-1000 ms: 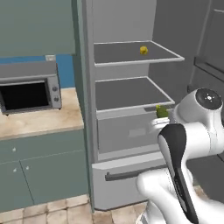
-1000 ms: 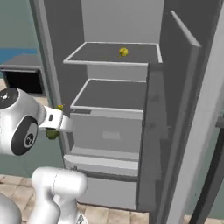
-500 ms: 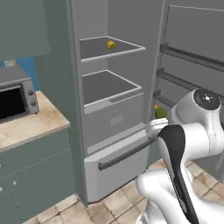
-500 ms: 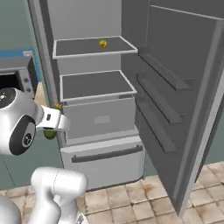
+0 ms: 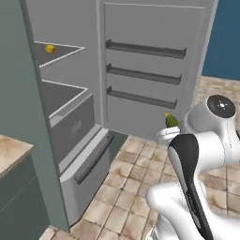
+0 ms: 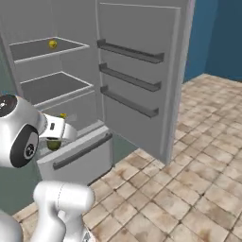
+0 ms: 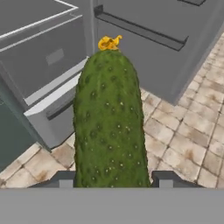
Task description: Place the cold items (lemon and cucumber) from the fridge in one tupperware on the dining counter. Place the warm items (kebab skewer and hot dog) in the stove area in another tupperware.
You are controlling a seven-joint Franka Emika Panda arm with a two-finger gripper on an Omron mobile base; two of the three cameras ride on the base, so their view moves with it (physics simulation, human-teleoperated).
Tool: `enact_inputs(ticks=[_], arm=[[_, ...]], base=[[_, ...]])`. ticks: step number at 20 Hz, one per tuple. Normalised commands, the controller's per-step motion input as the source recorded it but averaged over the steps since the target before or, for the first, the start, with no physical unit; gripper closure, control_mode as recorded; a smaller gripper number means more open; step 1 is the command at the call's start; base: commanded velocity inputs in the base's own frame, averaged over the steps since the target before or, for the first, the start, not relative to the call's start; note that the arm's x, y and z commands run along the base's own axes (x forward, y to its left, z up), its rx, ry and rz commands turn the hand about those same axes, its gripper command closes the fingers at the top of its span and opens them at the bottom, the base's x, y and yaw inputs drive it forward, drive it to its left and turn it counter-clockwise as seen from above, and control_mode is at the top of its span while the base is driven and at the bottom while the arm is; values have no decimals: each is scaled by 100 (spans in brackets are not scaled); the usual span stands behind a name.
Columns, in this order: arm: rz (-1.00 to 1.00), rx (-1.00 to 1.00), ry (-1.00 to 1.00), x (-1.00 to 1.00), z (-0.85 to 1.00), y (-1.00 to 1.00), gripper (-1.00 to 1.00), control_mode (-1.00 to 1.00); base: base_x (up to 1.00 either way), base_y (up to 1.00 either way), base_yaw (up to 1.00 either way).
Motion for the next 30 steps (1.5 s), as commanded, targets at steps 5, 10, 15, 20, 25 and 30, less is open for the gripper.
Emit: enact_inputs(ticks=[5, 10, 15, 20, 25, 30], arm=[[0, 0, 0, 0, 0, 0, 100, 100], [0, 0, 0, 0, 0, 0, 100, 100], [0, 0, 0, 0, 0, 0, 100, 100], [0, 0, 0, 0, 0, 0, 100, 100], [0, 0, 0, 0, 0, 0, 100, 100], [0, 0, 0, 0, 0, 0, 100, 100]], base=[[-61, 17, -76], [-47, 3, -73], [-17, -1, -73], [1, -25, -51], [10, -22, -44], [23, -22, -42]])
